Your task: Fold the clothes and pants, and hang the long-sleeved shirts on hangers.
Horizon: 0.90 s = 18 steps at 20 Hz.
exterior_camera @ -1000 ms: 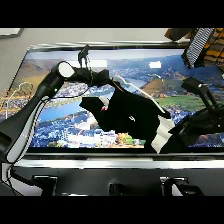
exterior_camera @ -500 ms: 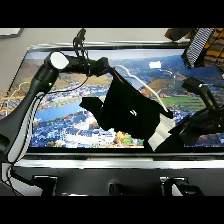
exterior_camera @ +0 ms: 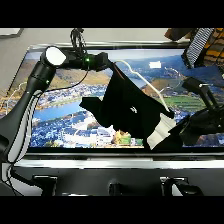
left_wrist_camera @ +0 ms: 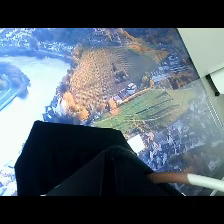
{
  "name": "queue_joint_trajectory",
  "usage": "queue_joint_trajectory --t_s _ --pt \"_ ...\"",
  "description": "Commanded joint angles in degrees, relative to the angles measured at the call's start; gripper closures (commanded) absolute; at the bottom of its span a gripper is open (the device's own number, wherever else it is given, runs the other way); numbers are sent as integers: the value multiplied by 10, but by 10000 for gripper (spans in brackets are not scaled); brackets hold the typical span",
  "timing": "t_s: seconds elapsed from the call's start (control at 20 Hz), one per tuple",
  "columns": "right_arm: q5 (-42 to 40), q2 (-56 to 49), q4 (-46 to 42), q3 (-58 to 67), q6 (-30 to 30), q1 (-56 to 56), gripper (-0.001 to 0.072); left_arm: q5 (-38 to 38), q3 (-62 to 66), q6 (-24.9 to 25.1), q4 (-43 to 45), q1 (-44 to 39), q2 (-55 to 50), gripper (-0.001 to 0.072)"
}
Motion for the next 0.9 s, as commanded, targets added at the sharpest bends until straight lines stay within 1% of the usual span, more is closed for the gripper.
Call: queue_joint_trajectory --t_s 0.0,0.2,0.4,0.5,0.65,0.85 --pt "0 0 0 0 0 0 666 434 2 7 0 0 0 673" --pt "0 0 0 0 0 0 666 461 2 7 0 -7 4 673" --pt "0 0 0 0 0 0 666 517 2 7 0 -13 7 673" --pt "-1 0 -1 0 0 0 666 516 2 7 0 -14 8 673" --pt "-1 0 -1 0 0 0 666 490 2 7 0 -14 7 672" --pt "-1 0 -2 0 0 0 666 400 1 7 0 -13 0 672"
